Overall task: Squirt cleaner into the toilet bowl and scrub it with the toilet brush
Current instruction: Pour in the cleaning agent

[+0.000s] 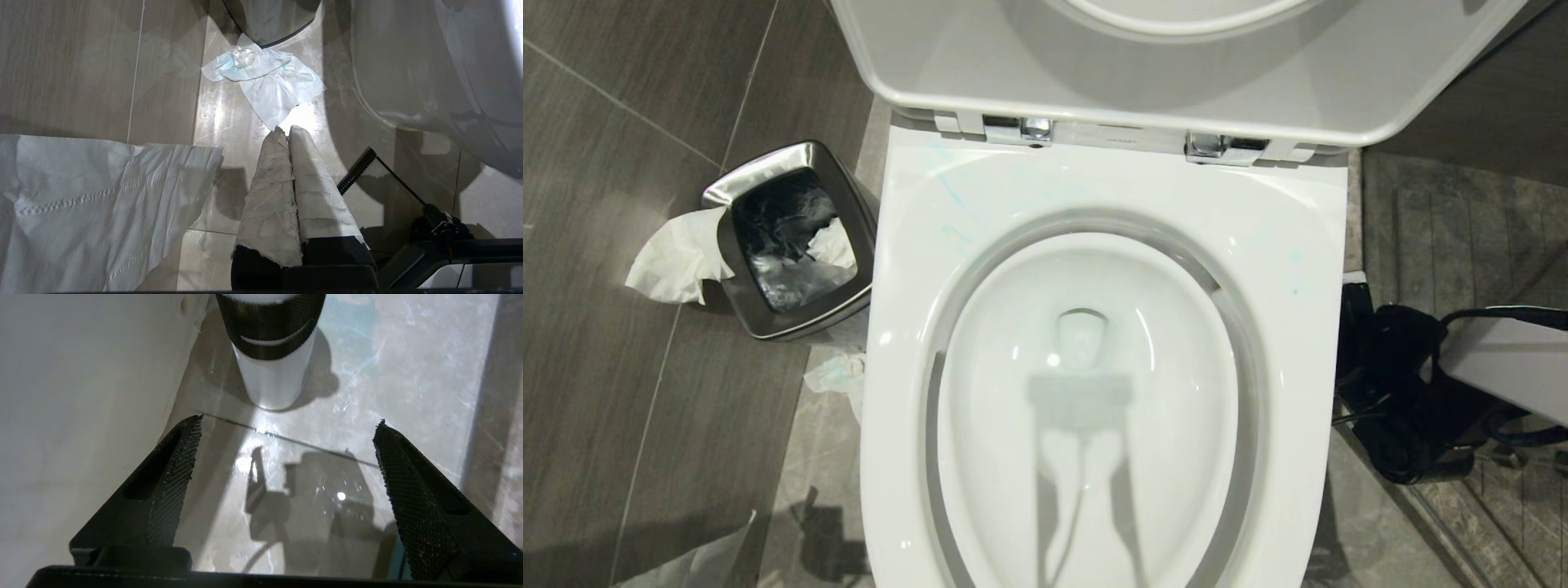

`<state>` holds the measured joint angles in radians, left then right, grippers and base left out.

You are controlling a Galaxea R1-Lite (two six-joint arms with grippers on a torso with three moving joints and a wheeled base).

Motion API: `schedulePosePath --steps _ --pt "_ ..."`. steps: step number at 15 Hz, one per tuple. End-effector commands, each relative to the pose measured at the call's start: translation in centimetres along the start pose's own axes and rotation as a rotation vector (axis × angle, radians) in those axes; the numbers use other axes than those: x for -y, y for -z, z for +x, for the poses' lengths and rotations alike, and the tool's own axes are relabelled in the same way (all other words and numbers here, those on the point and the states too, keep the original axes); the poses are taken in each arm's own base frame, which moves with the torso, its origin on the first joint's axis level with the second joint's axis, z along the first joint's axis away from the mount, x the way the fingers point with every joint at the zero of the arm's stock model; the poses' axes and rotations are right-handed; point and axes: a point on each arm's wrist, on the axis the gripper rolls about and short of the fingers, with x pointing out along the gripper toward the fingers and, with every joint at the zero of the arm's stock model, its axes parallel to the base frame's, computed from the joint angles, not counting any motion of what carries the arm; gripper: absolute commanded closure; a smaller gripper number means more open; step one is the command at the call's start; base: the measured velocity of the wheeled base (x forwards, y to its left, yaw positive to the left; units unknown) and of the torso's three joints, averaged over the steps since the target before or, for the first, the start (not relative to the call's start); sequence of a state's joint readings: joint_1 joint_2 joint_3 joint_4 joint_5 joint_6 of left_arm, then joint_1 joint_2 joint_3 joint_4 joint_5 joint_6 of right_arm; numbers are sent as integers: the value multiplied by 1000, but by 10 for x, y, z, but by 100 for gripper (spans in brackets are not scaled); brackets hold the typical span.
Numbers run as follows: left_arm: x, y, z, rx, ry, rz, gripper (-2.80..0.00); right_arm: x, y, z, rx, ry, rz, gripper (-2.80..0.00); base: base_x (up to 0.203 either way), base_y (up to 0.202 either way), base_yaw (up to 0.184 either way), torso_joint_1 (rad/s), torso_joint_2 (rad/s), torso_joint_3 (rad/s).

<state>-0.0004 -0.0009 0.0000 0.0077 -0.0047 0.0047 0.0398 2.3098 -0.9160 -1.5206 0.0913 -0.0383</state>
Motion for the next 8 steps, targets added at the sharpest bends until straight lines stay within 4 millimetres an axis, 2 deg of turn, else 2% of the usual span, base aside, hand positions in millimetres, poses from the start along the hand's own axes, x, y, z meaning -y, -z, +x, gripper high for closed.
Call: schedulePosePath --steps 1,8 --pt "0 0 0 -2 0 0 0 -3 2 7 22 -10 -1 -280 0 0 0 0 0 0" --pt "0 1 0 -4 0 0 0 -13 8 37 103 -34 -7 -280 0 0 0 0 0 0"
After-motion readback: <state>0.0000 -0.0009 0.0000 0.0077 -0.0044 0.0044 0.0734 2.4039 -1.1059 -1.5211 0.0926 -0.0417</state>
